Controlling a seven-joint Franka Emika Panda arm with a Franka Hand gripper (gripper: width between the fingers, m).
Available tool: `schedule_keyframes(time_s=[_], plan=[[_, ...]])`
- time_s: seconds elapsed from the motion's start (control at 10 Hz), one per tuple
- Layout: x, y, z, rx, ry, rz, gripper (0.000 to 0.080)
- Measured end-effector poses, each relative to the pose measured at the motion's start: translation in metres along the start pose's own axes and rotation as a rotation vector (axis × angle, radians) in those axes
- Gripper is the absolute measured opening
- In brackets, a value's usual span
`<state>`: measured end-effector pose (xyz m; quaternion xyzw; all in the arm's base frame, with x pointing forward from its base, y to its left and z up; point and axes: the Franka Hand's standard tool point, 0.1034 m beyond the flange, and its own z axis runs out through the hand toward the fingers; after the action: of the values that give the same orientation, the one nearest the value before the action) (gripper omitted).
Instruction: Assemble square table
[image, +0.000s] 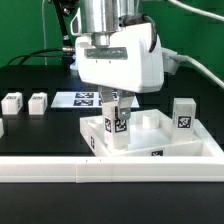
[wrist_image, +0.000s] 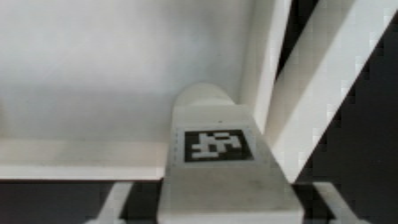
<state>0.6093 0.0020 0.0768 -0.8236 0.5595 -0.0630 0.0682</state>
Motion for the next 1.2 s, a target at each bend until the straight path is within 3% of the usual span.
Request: schedule_keyframes(time_s=[0.3, 0.4, 0.5, 0.6, 0.7, 1.2], plan=[[-0.0003, 0.0002, 0.0003, 0.002, -0.003, 0.050, 0.0291], [-0.0003, 0.0002, 0.0003, 0.002, -0.003, -0.032, 0.0477], [-0.0018, 0.0004, 0.0007, -0.001, -0.006, -0.078, 0.0590], [-0.0008, 0.0007, 0.0006, -0.001, -0.005, -0.157, 0.0590], [0.0001, 0.0008, 0.0005, -0.001, -0.004, -0.249, 0.0640], [-0.0020, 0.0004, 0.0013, -0.005, -0.002, -0.681, 0.0649]])
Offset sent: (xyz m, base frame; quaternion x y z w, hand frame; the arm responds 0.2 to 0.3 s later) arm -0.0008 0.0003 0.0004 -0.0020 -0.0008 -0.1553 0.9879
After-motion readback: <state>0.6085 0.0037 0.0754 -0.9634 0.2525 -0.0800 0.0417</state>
